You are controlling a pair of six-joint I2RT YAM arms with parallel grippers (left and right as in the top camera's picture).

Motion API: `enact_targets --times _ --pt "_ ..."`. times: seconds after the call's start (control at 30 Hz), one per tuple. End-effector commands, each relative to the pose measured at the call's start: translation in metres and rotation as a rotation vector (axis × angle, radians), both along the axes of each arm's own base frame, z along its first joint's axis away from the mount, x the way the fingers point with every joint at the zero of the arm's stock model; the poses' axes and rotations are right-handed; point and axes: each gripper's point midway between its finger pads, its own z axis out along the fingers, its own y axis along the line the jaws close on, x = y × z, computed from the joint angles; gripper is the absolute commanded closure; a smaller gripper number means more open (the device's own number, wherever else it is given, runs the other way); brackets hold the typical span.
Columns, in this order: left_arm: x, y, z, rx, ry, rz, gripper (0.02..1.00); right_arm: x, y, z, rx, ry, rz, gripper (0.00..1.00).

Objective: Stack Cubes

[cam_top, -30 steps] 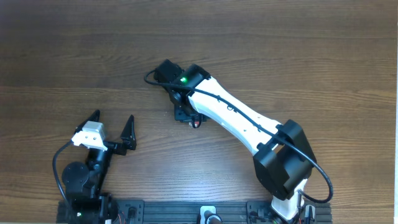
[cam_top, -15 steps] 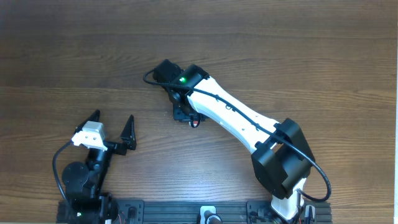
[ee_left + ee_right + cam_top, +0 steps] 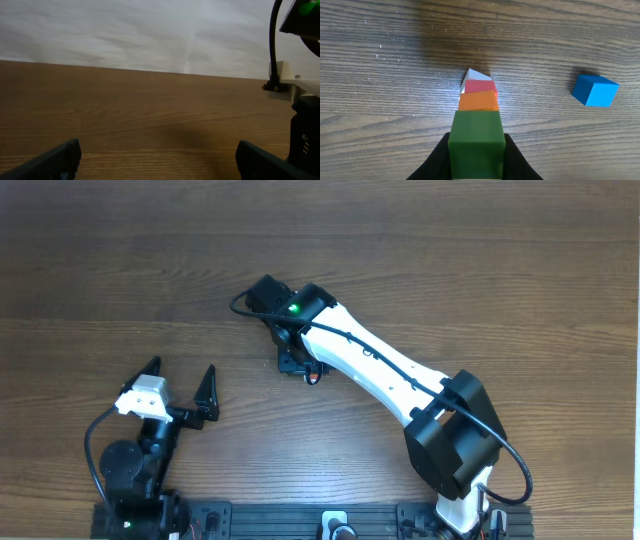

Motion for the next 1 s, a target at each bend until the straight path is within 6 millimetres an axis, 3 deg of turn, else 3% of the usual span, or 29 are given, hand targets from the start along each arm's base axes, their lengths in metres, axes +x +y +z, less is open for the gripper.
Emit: enact_targets --times 0.03,0.77,1.0 --pt "-0.0002 -0.0003 -0.0012 0.014 -0.003 -0.001 0.018 0.007 0.0033 0.0024 0.013 -0.012 -0.024 0.991" --pt "-0.0002 -0.0003 -0.0012 0.015 -0.003 -0.001 0.018 0.0062 0.001 0.0003 0.004 -0.012 -0.039 0.991" --pt "-0.0002 -0.0003 -0.0012 0.014 -0.003 -0.001 0.018 0.006 0.001 -0.0012 0.002 -0.008 -0.039 0.915"
